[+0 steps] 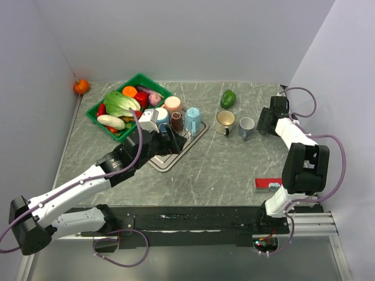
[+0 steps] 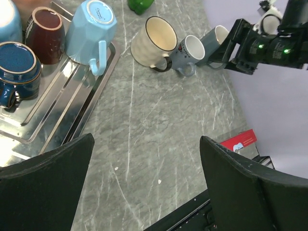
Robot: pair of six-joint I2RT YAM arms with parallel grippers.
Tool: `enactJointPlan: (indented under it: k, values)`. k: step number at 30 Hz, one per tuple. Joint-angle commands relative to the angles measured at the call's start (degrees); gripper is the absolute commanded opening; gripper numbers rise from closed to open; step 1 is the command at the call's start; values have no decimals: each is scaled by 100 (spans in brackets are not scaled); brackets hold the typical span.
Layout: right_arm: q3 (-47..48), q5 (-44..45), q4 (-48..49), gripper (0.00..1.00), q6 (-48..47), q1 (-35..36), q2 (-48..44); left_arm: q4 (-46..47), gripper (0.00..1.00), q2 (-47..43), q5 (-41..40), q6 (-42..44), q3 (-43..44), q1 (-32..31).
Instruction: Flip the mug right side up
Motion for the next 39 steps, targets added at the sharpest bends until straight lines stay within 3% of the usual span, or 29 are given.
enactJointPlan:
  k: [1,5,12,16,21,28,39]
  values:
    - [637,352,-541,77,94,120,-615,36,96,238,-101,257,401,-16]
    - [989,415,-928,86,191,340,-1108,-8,96,930,-276,513,849,-16]
    - [657,-305,-842,88,419,1087,-2092,-139,96,2636,-716,751,2008,-8]
    - [287,-228,-587,87,683,1604,-2742,-770,96,3717,-1269,225,3113,-8]
    - [-240,-174,-481,85,999,1694,-3322,-1519,99,5010,-1718,-277,4074,19]
    - [-461,-104,-525,85,1061,1694,-3798,-1379,85,5766,-1578,-304,4339,133]
    - [-522,-201,-454,85,1079,1694,-3851,-834,63,6241,-1613,-172,4435,361]
